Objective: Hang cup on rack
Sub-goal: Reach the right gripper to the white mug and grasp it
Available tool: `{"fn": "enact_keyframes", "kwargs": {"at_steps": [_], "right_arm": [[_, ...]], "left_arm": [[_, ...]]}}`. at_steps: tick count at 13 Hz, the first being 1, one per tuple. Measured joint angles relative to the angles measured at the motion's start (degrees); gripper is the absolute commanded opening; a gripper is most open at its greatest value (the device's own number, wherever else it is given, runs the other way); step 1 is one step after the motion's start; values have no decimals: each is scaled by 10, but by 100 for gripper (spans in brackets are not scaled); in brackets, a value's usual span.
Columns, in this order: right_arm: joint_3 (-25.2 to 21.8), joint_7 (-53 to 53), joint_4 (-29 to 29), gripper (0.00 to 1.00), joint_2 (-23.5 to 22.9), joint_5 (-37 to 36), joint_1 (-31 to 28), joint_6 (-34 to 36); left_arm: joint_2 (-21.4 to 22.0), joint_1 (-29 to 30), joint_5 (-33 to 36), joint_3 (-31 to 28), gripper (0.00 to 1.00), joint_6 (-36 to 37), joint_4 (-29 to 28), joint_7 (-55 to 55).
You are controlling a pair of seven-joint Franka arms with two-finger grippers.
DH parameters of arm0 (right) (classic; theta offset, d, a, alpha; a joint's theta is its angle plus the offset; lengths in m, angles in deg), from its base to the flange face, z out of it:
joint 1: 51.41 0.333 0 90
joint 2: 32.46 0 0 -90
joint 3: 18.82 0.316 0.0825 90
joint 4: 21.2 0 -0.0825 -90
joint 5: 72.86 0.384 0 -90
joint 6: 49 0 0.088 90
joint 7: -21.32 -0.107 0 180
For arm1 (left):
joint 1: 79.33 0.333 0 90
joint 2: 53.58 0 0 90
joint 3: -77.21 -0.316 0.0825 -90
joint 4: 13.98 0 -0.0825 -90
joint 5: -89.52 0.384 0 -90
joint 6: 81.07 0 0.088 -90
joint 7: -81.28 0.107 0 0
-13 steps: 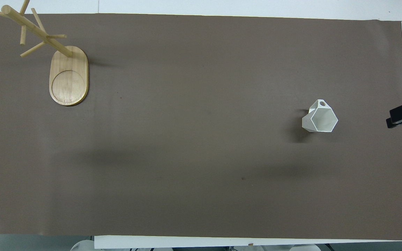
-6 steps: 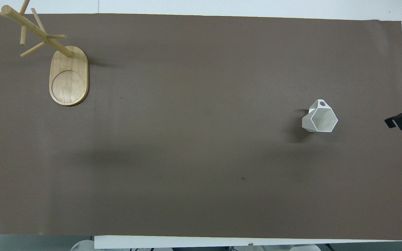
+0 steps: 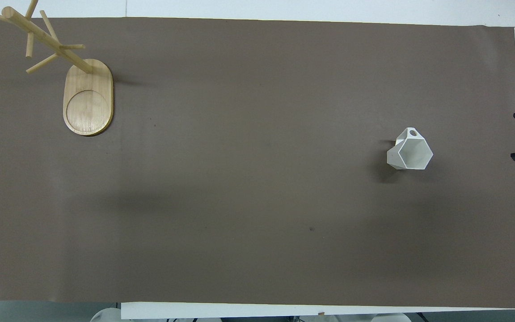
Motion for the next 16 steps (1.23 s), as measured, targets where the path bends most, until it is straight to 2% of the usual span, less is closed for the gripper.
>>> {"fn": "enact_keyframes", "kwargs": {"at_steps": [3,5,7,9,16], "right_arm": [[0,184,-6,100,-117,98,-49,34],[0,269,-6,100,-194,159,-55,56],[5,332,-6,100,-252,203,-54,73],[9,397,-14,100,-276,217,-51,79],[10,473,-70,100,-267,235,-32,73]], "left_arm": [[0,0,0,0,100,0,0,0],[0,0,0,0,100,0,0,0],[0,0,0,0,100,0,0,0],[0,0,0,0,100,0,0,0],[0,0,0,0,100,0,0,0]]}}
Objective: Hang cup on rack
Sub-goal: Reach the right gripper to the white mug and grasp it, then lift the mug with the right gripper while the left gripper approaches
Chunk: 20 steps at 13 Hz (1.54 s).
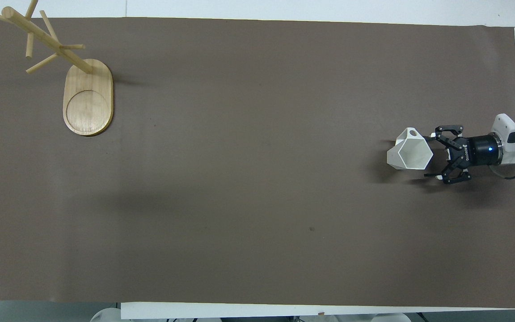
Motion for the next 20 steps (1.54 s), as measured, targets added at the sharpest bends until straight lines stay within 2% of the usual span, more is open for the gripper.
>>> {"fn": "enact_keyframes", "kwargs": {"at_steps": [6,16,17,18,19,20], "right_arm": [[0,3,-13,100,1,15,12,-25],[0,36,-40,98,9,38,38,-27],[0,43,-41,83,9,41,47,-27],[0,45,-41,58,9,45,56,-28],[0,45,-41,40,9,47,63,-30],[0,46,-41,27,10,47,68,-30]], "left_arm": [[0,0,0,0,100,0,0,0],[0,0,0,0,100,0,0,0],[0,0,0,0,100,0,0,0],[0,0,0,0,100,0,0,0],[0,0,0,0,100,0,0,0],[0,0,0,0,100,0,0,0]]}}
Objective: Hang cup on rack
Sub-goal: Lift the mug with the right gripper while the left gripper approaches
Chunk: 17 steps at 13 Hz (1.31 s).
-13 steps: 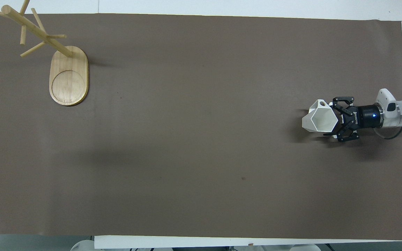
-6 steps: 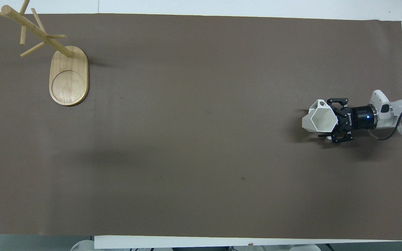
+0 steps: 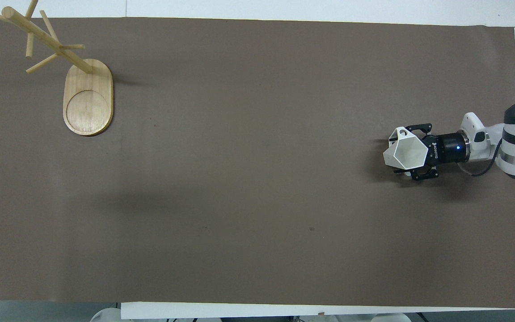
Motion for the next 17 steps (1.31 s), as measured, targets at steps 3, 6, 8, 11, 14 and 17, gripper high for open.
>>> {"fn": "enact_keyframes", "kwargs": {"at_steps": [3,6,8,11,14,17], "right_arm": [[1,-3,0,24,4,18,15,0],[6,-86,0,24,37,105,101,-37],[8,-147,0,24,66,190,198,-116],[10,-217,-1,23,75,328,343,-231],[10,-276,7,22,84,386,444,-350],[9,-287,12,22,94,447,489,-417]], "left_arm": [[0,0,0,1,100,0,0,0],[0,0,0,2,100,1,0,-2],[0,-1,-1,4,100,1,0,-3],[6,-49,-12,12,100,-10,-16,-60],[11,-171,-14,18,100,-50,-41,-260],[3,-241,-13,20,100,-87,-55,-377]]}}
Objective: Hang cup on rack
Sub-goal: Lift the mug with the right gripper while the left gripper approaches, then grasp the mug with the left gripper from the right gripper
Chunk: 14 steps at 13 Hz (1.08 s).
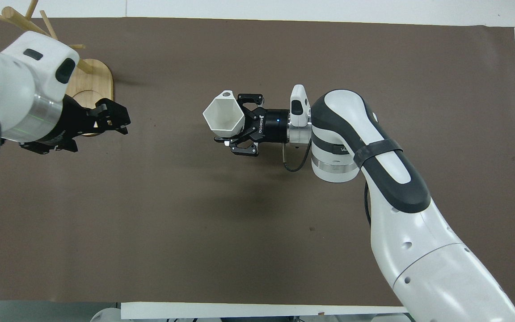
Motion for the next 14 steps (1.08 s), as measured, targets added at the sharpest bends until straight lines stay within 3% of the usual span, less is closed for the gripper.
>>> {"fn": "enact_keyframes", "kwargs": {"at_steps": [5,9,10,11,12,13,14], "right_arm": [[0,10,-1,22,0,38,50,-53],[0,11,-1,22,0,38,50,-58],[0,11,-1,22,0,38,50,-58],[0,11,0,22,0,38,50,-59],[0,11,1,22,0,38,50,-59],[0,11,2,22,0,38,50,-59],[0,11,3,23,0,39,50,-60]], "left_arm": [[-58,-48,0,0,99,-80,-7,-91],[-93,-50,0,-1,94,-125,-15,-107],[-94,-50,0,-1,88,-141,-23,-113],[-94,-51,0,-1,56,-159,-34,-117],[-95,-55,0,0,14,-173,-45,-119],[-98,-62,0,0,0,-181,-53,-121],[-102,-69,0,0,0,-185,-56,-121]]}}
